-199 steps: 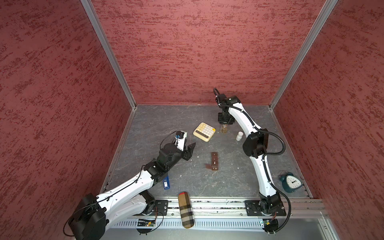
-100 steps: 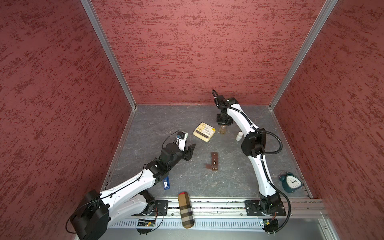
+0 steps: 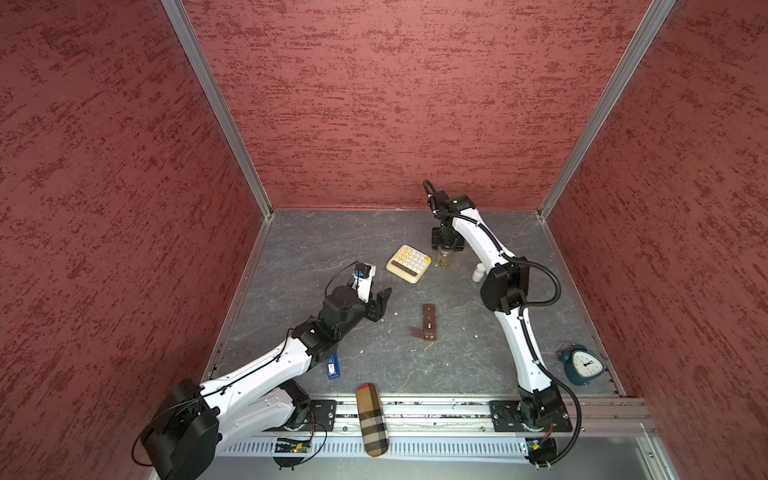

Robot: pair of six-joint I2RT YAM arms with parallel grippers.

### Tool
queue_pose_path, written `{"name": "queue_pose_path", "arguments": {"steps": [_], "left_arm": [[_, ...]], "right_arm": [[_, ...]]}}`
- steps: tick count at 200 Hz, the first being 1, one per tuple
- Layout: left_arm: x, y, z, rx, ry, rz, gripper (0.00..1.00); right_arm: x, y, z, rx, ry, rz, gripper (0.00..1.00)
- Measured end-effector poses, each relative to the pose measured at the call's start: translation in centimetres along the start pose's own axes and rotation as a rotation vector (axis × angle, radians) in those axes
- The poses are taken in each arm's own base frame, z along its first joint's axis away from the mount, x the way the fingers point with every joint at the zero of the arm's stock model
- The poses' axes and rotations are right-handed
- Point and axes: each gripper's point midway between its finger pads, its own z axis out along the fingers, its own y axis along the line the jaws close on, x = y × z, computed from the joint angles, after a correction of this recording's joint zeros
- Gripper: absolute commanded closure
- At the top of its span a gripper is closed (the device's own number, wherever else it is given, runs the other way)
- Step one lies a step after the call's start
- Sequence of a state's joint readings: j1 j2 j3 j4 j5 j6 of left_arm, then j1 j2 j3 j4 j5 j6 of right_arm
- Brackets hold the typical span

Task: Sort the pills into containers

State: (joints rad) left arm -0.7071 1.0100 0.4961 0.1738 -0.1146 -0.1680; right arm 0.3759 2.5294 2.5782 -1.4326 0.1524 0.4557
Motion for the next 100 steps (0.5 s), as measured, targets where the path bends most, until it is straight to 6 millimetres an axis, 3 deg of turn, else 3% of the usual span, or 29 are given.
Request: {"name": "queue_pose_path", "arguments": {"steps": [57, 78, 100], "left_arm": [[0.4, 0.1, -0.1, -0.004, 0.017, -0.003, 0.38], [0.9, 0.2, -0.1, -0.008, 0.036, -0.016, 0.38], [1.3, 0.3, -0.1, -0.011, 0.056, -0.037, 0.39]], "right_arm": [[-0.2, -0.1, -1.0, -0.009, -0.016, 0.007, 0.3], [-0.6, -0.2, -3.1, -0.028, -0.05, 0.017, 0.3], [-1.1, -0.3, -7.1, -0.064, -0.115, 0.027, 0.3]]}}
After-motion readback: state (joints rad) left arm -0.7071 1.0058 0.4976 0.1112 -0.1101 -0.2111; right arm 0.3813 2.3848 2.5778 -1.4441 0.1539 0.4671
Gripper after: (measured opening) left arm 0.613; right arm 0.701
